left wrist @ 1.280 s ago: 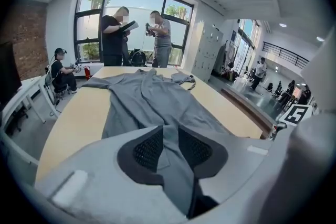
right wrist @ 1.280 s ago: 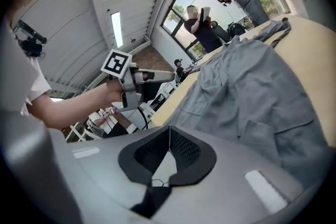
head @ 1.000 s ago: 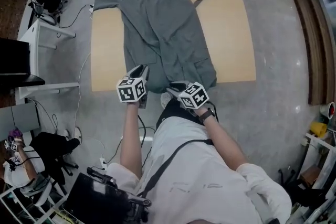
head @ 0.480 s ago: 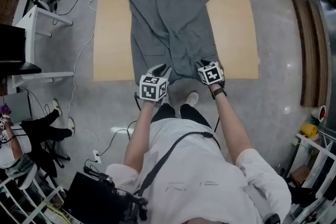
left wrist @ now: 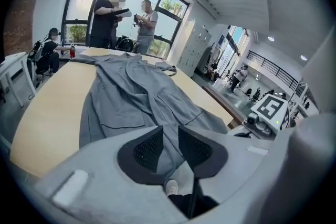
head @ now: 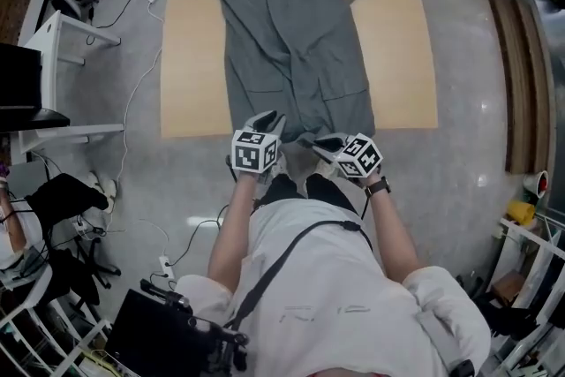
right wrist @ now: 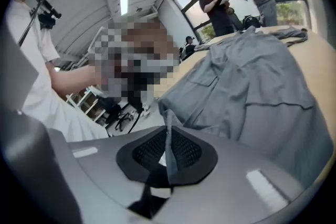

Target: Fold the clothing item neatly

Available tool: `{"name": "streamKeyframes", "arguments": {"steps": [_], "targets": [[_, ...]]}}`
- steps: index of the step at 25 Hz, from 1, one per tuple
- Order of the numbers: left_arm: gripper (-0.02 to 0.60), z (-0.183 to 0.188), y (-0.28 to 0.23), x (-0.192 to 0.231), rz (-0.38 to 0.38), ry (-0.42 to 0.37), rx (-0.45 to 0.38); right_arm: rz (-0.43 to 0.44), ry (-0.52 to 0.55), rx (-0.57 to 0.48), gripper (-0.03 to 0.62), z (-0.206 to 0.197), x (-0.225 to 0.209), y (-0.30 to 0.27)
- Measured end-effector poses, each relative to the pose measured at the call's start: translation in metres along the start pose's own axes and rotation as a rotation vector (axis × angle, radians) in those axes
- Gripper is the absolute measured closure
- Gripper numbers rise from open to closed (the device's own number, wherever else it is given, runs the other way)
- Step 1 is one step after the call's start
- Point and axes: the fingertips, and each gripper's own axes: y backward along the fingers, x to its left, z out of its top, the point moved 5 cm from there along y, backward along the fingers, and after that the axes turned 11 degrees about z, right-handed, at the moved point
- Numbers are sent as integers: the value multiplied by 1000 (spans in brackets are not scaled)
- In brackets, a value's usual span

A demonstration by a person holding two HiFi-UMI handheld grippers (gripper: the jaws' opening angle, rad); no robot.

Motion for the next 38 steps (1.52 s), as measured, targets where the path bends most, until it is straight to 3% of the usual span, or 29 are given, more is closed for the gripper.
{"name": "streamKeyframes", "arguments": {"steps": [4,7,10,13,19,25,27,34,38], "targets": [[485,-2,3,5,1,-7,9,43,-68,147,560,-44,5,-36],[486,-8,1,7,-1,2,21,-44,-160,226,555,-79,-14,-51],[485,-16,2,7,-8,0,29,-73,-195,181,460,-87,-16,-53],[485,-23,5,8,-11,8,31,-75,-150,85,451,-66,-6,-46],[486,-17,15,14,-12,10,-10,-248,-63,-82,465,4,-27,-23],[488,10,40,26,4,6,-139,-288,58,-252,560,79,-7,-9],[529,23,48,35,12,2,-187,-301,96,-306,585,105,1,-6],[581,51,79,56,19,-5,-310,-344,191,-455,588,179,32,14],[581,59,88,55,-10,-8,-344,-363,201,-523,588,194,49,29]]}}
